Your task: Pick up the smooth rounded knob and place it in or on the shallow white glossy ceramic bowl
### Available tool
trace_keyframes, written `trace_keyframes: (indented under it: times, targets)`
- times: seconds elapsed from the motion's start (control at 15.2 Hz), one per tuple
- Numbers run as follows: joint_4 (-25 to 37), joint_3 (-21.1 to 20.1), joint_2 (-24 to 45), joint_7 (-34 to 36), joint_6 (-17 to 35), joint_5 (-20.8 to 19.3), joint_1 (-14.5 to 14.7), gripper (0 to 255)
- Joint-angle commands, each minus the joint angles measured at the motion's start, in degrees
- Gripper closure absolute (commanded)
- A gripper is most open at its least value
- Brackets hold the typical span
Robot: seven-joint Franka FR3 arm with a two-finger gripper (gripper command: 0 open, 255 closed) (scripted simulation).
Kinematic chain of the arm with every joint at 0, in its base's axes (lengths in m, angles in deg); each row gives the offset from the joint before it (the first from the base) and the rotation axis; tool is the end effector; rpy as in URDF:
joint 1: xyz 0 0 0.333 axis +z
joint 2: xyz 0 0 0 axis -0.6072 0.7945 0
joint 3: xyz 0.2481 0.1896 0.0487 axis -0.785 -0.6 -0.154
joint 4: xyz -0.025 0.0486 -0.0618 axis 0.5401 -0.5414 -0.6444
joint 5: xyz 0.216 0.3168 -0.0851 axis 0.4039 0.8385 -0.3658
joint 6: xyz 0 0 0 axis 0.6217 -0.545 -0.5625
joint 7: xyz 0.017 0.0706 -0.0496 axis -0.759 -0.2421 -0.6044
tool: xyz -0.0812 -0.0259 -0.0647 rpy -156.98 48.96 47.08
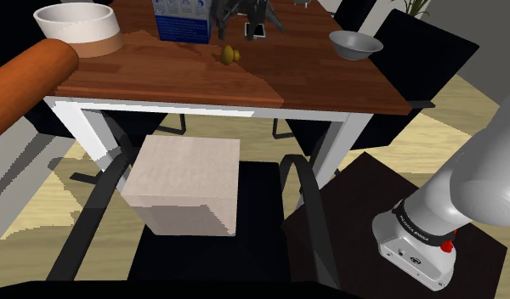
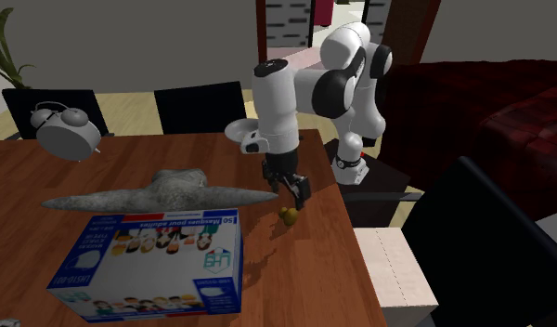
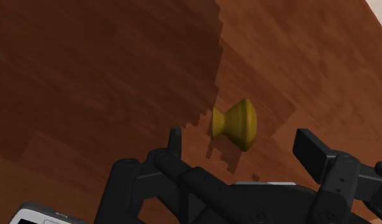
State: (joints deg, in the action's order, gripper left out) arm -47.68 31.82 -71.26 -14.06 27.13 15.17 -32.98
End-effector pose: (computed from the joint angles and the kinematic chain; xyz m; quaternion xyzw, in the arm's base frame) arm 0.6016 0.1481 0.5597 -0.9959 0.0024 -0.0040 0.0898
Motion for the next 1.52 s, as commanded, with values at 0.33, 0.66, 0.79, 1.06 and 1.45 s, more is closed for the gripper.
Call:
trace_keyframes:
  times: [0.33, 0.66, 0.79, 1.06, 1.45]
  targets:
    - [-2.04, -0.32, 1.86, 0.35, 3.96, -0.11, 0.60, 0]
    - [-3.12, -0.37, 1.94, 0.32, 5.14, -0.10, 0.69, 0]
    - [-3.12, -0.37, 1.94, 0.32, 5.14, -0.10, 0.69, 0]
    - [-3.11, -0.37, 1.94, 0.32, 5.13, -0.10, 0.69, 255]
    - [-3.11, -0.37, 1.94, 0.31, 5.13, -0.10, 0.69, 255]
